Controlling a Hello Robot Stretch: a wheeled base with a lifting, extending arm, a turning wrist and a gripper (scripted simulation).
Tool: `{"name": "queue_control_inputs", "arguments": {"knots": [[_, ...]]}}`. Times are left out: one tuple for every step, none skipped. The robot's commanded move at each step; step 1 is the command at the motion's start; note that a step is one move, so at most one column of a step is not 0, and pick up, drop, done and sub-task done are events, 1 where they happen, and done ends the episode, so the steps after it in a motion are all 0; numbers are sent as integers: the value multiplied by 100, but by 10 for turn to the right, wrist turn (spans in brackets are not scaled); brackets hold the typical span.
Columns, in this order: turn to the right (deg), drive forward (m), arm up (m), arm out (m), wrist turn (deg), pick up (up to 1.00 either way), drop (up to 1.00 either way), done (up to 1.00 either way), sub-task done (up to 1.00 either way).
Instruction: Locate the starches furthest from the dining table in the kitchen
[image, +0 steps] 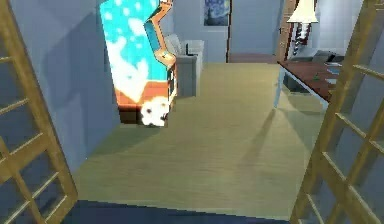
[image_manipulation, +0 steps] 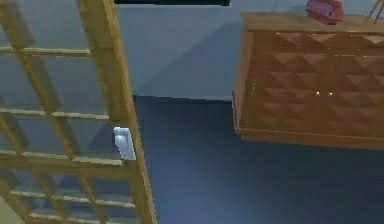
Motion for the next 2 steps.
{"name": "queue_control_inputs", "arguments": {"knots": [[90, 0, 0, 0, 0, 0, 0, 0, 0], [0, 100, 0, 0, 0, 0, 0, 0, 0]]}}
